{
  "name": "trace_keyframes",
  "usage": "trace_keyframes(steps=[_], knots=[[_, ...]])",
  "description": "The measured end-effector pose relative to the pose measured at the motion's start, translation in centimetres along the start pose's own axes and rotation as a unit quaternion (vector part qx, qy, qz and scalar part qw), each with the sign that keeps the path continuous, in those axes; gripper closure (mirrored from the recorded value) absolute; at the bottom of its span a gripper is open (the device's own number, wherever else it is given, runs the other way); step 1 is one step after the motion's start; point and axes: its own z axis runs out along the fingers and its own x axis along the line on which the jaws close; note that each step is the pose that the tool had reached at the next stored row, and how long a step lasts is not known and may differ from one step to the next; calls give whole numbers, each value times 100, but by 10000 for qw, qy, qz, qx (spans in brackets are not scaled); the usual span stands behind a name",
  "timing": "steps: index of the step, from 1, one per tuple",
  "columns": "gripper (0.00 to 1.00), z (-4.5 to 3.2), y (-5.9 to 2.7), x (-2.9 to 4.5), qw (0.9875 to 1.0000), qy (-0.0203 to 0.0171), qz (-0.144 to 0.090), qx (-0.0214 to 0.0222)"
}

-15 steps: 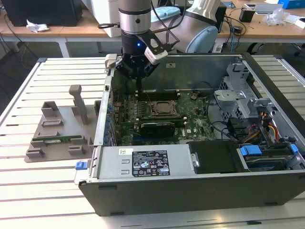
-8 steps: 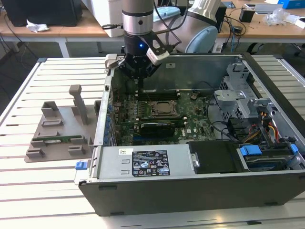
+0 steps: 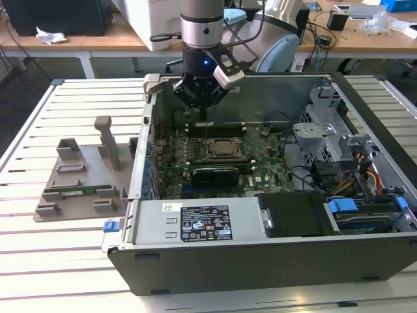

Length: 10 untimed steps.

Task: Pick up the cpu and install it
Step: 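Install the first cpu locking lever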

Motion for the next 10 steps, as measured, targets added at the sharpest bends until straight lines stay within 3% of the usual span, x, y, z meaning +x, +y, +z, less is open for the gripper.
trace_keyframes(steps=[7, 10], knots=[[89, 8, -32, -227, 10000, 22, 3, -3], [89, 8, -33, -233, 10000, 24, 5, -3]])
